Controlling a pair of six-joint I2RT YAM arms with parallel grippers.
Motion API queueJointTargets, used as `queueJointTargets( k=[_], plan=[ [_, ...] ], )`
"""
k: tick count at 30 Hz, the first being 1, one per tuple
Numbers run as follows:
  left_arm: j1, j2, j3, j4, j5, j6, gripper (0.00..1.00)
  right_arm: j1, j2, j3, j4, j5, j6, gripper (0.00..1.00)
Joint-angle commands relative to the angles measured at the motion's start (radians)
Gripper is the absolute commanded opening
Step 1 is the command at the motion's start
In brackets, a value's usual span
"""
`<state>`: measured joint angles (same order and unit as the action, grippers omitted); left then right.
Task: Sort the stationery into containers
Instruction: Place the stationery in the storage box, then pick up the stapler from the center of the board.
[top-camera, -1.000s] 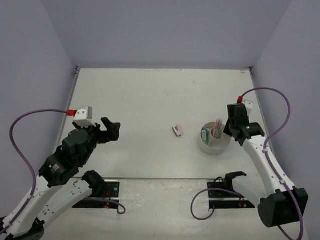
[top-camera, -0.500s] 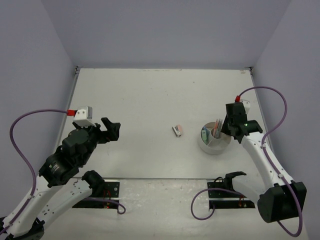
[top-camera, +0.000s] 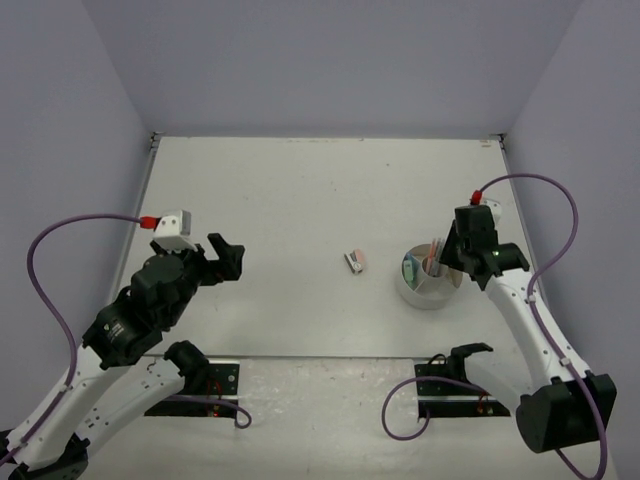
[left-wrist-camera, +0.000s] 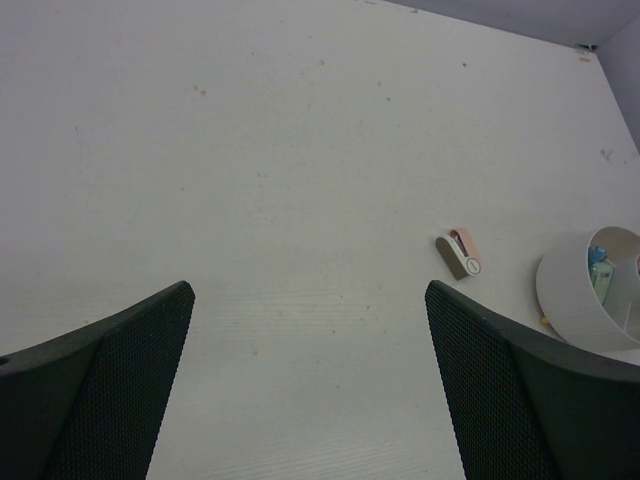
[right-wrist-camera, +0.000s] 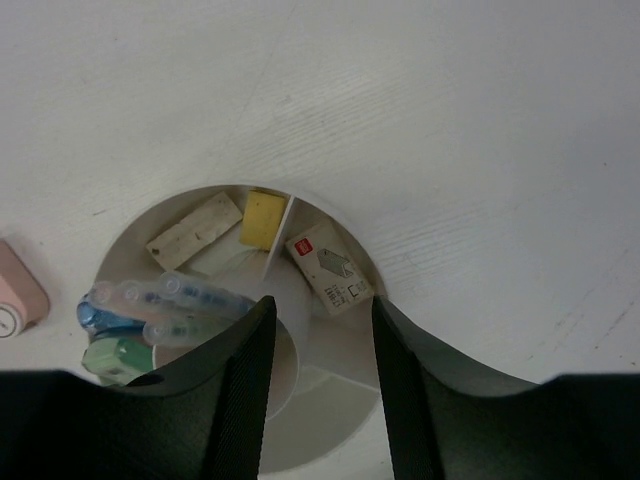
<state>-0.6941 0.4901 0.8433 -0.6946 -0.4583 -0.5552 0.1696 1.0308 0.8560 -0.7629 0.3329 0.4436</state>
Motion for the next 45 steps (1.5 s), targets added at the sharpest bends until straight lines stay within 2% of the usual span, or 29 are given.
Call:
queueJointTargets(
  k=[1,4,8,11,13,17,19,23,30,45],
  plan=[
    [0.004,0.101,0.012,0.036,0.013,0.026,1.0,0.03,-0.131,0.119,0.013,-0.066,-0.009,0.46],
    [0.004,0.185,0.029,0.018,0.007,0.006,1.0,0.079,-0.186,0.182,-0.019,-0.06,0.005,0.52],
    [0.004,0.234,0.04,0.009,-0.011,-0.011,1.0,0.294,-0.163,0.307,-0.043,-0.005,0.043,0.63],
    [0.004,0.238,0.041,-0.001,-0.019,-0.029,1.0,0.403,-0.056,0.346,-0.005,-0.079,0.047,0.78],
    [0.004,0.245,0.042,-0.004,-0.01,-0.042,1.0,0.46,0.06,0.378,0.013,-0.149,0.052,0.98],
    [0.005,0.247,0.058,-0.036,-0.009,-0.046,1.0,0.584,0.282,0.469,-0.004,-0.089,0.061,0.99],
    [0.004,0.237,0.071,-0.064,-0.036,-0.044,1.0,0.61,0.394,0.481,0.005,-0.08,0.067,0.99],
    [0.005,0.197,0.081,-0.093,-0.074,-0.026,1.0,0.625,0.512,0.446,0.074,-0.074,0.073,0.99],
    [0.004,0.175,0.062,-0.089,-0.077,-0.028,1.0,0.603,0.7,0.418,0.157,-0.094,0.059,0.84],
    [0.004,0.183,0.056,-0.08,-0.063,-0.025,1.0,0.539,0.871,0.39,0.236,-0.139,0.033,0.64]
  ],
)
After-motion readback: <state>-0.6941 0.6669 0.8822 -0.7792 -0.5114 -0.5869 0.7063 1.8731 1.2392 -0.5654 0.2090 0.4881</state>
